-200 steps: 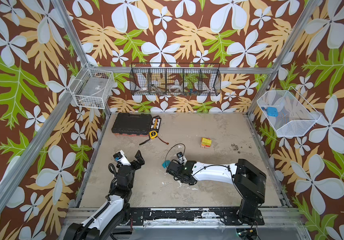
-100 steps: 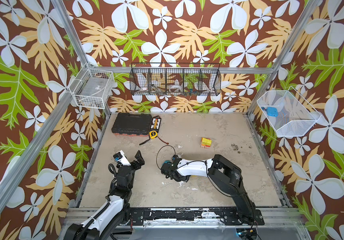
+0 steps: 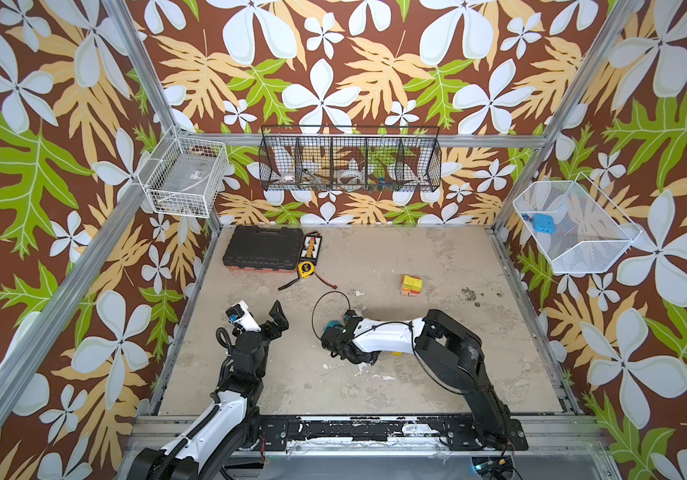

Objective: Build the wood block tower
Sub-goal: 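Lift the yellow arch block and carry it toward the tower with the right gripper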

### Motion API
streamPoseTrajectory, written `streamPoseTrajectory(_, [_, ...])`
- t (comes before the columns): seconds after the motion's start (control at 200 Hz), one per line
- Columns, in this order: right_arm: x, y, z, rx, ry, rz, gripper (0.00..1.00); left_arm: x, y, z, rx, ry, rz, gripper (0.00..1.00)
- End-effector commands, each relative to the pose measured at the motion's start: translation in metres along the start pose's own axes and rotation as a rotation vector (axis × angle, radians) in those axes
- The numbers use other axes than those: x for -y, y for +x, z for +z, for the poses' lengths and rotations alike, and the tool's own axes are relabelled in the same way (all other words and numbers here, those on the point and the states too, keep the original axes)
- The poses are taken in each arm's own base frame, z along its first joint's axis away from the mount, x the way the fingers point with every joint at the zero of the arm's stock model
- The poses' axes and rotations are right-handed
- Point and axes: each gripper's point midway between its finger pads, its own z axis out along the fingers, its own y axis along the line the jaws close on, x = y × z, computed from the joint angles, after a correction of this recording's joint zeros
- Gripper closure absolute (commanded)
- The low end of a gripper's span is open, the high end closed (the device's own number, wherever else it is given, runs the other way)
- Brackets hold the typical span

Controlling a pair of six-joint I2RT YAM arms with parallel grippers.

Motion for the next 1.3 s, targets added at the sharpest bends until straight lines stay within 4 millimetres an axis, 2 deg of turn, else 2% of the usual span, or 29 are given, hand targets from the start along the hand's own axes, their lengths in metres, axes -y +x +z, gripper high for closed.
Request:
streamPoseTrajectory(0.0, [-0.038,-0.009,-0.008,0.006,-0.206,0.109,0.40,0.002,-0.006,0.000,0.026,0.007,-0.017,0.00])
streamPoseTrajectory(0.09, [-0.030,-0.014,-0.016,0.032,-0.208,0.158,0.36,0.002,-0.007,-0.001,0.030,0.008,-0.016,0.00])
streamPoseTrajectory(0.255, [0.015,-0.016,-0.041,0.140,-0.296,0.406,0.31,0.002,-0.006,-0.001,0.028,0.009,-0.017,0.00])
streamPoseTrajectory(0.41, [0.046,0.007,-0.043,0.207,-0.494,0.665,0.41,0.003,-0.006,-0.002,0.029,0.016,-0.017,0.00])
streamPoseTrajectory(0.505, [0.060,0.027,-0.035,0.198,-0.553,0.766,0.39,0.003,-0.007,-0.003,0.034,0.018,-0.019,0.00])
streamPoseTrajectory(0.626, [0.047,0.035,-0.028,0.171,-0.654,0.782,0.41,0.004,-0.006,-0.003,0.030,0.025,-0.019,0.00])
streamPoseTrajectory(0.741, [0.036,0.039,-0.020,0.147,-0.663,0.775,0.44,0.004,-0.006,-0.003,0.029,0.027,-0.018,0.00])
streamPoseTrajectory(1.106, [0.033,0.048,-0.002,0.099,-0.606,0.767,0.57,0.003,-0.006,-0.004,0.029,0.025,-0.019,0.00])
streamPoseTrajectory(1.296, [0.027,0.052,0.005,0.080,-0.594,0.756,0.67,0.006,-0.005,-0.004,0.025,0.038,-0.015,0.00])
